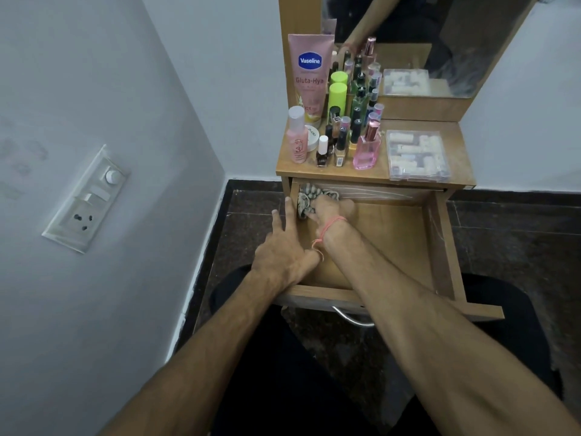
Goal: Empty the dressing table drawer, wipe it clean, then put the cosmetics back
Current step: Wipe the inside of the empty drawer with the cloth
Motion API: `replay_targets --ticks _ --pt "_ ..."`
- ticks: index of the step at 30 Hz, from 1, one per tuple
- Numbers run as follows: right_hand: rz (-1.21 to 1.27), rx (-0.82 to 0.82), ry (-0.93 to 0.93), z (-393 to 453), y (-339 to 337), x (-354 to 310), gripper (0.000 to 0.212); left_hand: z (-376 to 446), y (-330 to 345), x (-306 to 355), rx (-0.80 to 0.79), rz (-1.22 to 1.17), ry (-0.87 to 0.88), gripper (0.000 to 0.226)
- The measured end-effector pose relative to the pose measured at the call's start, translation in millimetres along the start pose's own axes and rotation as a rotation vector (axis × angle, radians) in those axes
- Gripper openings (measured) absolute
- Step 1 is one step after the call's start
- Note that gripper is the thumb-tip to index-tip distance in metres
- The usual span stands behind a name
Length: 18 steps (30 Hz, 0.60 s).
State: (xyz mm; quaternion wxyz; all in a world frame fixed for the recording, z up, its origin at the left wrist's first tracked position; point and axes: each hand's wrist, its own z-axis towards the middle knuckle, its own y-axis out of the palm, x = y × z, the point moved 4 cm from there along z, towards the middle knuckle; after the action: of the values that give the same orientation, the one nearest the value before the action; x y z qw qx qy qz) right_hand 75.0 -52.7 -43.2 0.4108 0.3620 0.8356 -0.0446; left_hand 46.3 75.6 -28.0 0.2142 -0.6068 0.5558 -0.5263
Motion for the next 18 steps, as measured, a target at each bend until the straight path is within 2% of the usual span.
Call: replay_targets --ticks 4,5,7,12,14,16,18 --pt "-0.009 0.265 -0.103 4 -5 6 0.004 -5 -1 1 -0.008 0.0 0.016 0.121" --pt "0.03 0.247 -0.091 4 -5 5 0.006 -5 -1 0 -0.007 0.004 0.015 0.121" --pt "0.093 0.112 -0.007 -2 -5 6 0.015 -6 -1 0 -0.008 0.009 0.011 0.12" --pt "0.386 0.25 0.001 -7 -22 -3 0.028 -5 1 -1 -0.012 -0.005 0.009 0.123" --pt "0.409 0.274 0.001 -12 -14 3 0.025 -6 2 0 0.0 -0.001 0.011 0.123" --pt "0.318 0.278 -0.006 -13 0 9 0.017 -5 2 0 0.004 -0.006 0.021 0.119" --pt "0.301 0.209 -0.011 -13 7 12 0.012 -6 2 -1 0.008 -0.018 0.02 0.118"
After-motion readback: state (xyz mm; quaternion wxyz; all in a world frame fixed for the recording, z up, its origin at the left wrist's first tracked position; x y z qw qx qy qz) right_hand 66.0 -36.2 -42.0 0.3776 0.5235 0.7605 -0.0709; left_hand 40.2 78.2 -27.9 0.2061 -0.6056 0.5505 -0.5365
